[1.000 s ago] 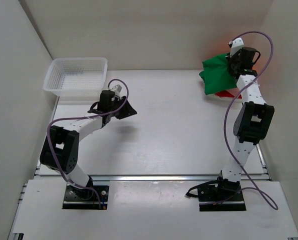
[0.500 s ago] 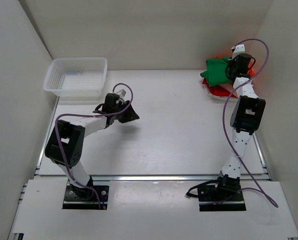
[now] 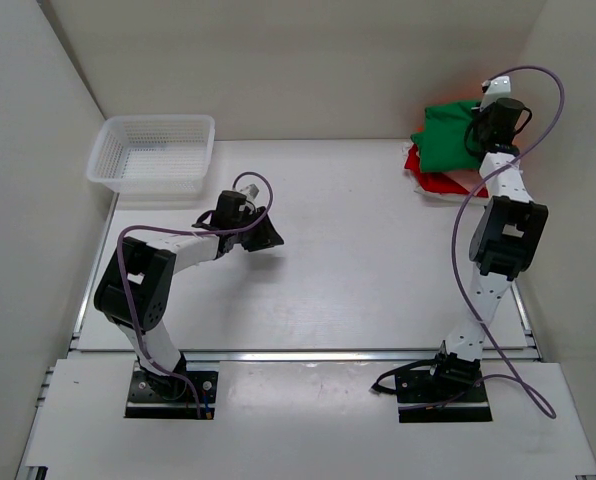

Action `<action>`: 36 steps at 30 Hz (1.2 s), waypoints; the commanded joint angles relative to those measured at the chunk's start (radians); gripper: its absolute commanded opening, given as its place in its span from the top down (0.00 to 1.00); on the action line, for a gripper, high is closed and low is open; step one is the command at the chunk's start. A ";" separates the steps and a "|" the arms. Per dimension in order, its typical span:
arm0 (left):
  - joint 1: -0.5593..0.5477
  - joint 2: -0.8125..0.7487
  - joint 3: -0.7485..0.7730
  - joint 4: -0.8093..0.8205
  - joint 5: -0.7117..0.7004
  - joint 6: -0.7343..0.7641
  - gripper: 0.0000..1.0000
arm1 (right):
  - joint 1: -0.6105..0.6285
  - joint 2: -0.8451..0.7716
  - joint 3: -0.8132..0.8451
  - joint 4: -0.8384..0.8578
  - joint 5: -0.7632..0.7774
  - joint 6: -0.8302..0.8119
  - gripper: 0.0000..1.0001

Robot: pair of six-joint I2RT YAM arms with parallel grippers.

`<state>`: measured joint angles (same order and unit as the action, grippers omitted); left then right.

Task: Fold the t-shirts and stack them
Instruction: Put the neatly folded tshirt into the corner of the board with the right arm

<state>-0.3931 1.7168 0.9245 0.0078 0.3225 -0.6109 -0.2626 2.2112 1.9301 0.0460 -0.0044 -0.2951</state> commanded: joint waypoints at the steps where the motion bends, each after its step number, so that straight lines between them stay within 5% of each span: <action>1: -0.001 -0.022 -0.003 0.003 0.010 0.000 0.53 | -0.027 -0.054 0.023 0.069 0.012 -0.001 0.99; 10: -0.009 -0.010 -0.003 0.008 0.015 0.019 0.53 | -0.044 0.128 0.194 0.046 0.034 -0.088 1.00; 14: -0.012 -0.022 -0.010 0.008 0.012 0.034 0.53 | -0.040 0.174 0.139 0.233 0.036 -0.191 1.00; 17: -0.004 -0.023 -0.006 -0.008 0.015 0.051 0.50 | -0.033 0.186 0.130 0.267 0.076 -0.177 0.56; 19: -0.006 -0.031 -0.003 -0.008 0.016 0.054 0.50 | -0.023 0.174 0.136 0.250 0.128 -0.190 0.01; 22: -0.004 -0.055 -0.010 0.004 0.038 0.059 0.46 | -0.010 0.111 0.113 0.227 0.208 -0.185 0.01; 25: 0.010 -0.110 0.003 -0.035 0.041 0.071 0.26 | -0.015 -0.029 0.096 0.132 0.199 -0.119 0.01; 26: 0.013 -0.112 0.014 -0.090 0.044 0.094 0.02 | -0.018 -0.068 0.061 0.079 0.192 -0.095 0.01; 30: 0.023 -0.172 0.062 -0.343 -0.021 0.218 0.02 | 0.037 -0.365 -0.206 -0.043 0.308 -0.052 0.01; 36: 0.008 -0.424 -0.096 -0.526 -0.091 0.286 0.02 | 0.290 -0.758 -0.651 -0.509 0.374 0.204 0.01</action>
<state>-0.3813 1.4727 0.9035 -0.3706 0.2718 -0.3916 -0.1043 1.5925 1.4914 -0.1936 0.3153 -0.2588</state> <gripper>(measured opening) 0.986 0.991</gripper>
